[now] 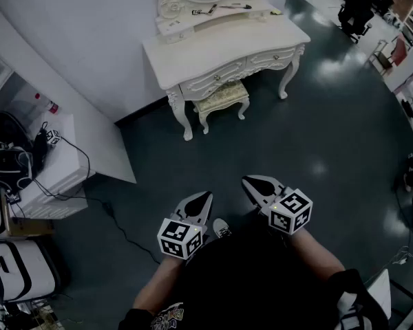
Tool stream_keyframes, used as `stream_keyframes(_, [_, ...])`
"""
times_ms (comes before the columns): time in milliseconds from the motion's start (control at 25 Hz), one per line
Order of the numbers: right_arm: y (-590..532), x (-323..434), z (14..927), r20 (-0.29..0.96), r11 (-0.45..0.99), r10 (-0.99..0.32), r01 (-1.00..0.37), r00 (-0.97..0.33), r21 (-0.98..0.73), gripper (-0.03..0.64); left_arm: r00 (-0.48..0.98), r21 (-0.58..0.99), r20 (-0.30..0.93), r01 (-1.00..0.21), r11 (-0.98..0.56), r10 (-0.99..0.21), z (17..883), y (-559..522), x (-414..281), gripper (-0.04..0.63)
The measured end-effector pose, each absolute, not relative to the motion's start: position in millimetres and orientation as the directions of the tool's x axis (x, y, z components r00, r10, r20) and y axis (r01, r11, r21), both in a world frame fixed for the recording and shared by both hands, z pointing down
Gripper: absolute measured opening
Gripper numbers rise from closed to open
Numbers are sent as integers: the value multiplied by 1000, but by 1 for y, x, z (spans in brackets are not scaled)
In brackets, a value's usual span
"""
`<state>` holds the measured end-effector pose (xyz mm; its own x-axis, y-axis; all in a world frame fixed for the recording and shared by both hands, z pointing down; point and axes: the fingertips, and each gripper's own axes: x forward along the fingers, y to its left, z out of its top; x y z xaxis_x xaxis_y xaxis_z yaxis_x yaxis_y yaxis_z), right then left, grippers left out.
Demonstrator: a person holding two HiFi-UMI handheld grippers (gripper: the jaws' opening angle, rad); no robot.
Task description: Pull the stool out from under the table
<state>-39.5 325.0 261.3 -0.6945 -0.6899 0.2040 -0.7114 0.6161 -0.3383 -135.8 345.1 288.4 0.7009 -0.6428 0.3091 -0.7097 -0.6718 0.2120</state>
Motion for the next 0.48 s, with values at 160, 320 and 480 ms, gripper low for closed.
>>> stream_keyframes(160, [326, -43, 261, 205, 620, -687, -710, -697, -335, 28, 702, 207, 308, -708, -675, -642, 288, 346, -137, 8])
stream_keyframes(320, [327, -43, 262, 207, 618, -688, -711, -695, -335, 28, 703, 209, 310, -707, -676, -640, 289, 346, -137, 8])
stream_keyframes(480, [328, -42, 262, 195, 613, -693, -710, -694, -348, 28, 706, 209, 312, -704, -679, -636, 291, 347, -137, 8])
